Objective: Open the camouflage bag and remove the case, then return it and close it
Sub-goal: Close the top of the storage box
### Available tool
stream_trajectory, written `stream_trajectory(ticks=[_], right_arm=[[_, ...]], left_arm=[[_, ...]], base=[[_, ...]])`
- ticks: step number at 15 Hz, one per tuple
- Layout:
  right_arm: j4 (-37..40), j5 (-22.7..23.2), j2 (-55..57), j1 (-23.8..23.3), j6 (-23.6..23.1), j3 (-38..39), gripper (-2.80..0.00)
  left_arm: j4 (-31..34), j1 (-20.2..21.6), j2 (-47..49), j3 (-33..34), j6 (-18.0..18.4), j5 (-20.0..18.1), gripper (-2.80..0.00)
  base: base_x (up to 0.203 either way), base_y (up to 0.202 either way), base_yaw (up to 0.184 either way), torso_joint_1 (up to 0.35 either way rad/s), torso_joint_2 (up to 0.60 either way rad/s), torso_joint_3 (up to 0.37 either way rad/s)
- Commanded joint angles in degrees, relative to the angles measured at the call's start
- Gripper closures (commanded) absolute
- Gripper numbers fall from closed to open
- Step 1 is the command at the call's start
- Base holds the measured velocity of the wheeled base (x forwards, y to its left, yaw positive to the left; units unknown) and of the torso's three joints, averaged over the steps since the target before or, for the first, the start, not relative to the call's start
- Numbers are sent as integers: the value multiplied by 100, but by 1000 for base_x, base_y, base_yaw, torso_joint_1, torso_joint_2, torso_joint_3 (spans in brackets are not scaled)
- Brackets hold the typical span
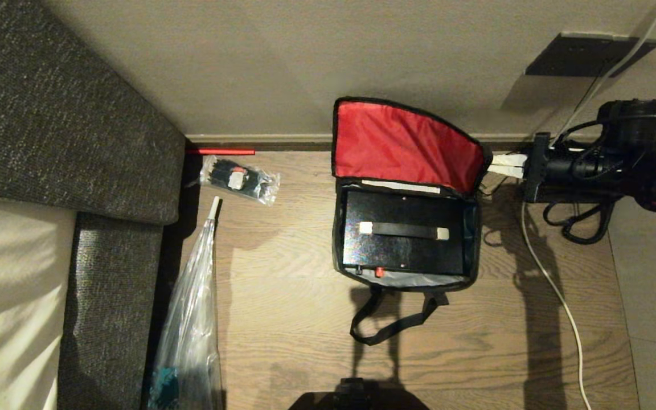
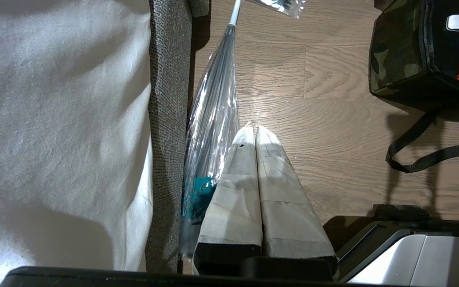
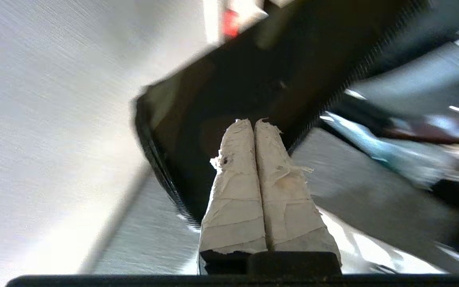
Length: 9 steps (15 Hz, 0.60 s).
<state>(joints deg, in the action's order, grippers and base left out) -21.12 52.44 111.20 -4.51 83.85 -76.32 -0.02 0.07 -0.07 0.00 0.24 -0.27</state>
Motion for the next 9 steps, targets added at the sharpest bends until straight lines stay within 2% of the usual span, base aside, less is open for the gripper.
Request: stream_trajectory(ticks=[1,4,6,7,9], right_arm=[[689,17,-563,113,-1086,337,0],[1323,-219,-1082,332,-1389,707,0],[1397,-417,-1380,460,-1723,1166,0],[1510,-539,-1512,518,-2255,1432,0],[2376,-761,-1805,582,-3255,1762,0]], left_arm=[[-1,1,7,9,-3,0,0],[-6,1,7,9,3,0,0],[0,1,7,9,3,0,0],[2,1,7,9,3,0,0],[-6,1,7,9,3,0,0]], base=[[0,0,0,0,0,0],[0,0,0,0,0,0],[0,0,0,0,0,0],[0,0,0,0,0,0],[0,0,0,0,0,0]])
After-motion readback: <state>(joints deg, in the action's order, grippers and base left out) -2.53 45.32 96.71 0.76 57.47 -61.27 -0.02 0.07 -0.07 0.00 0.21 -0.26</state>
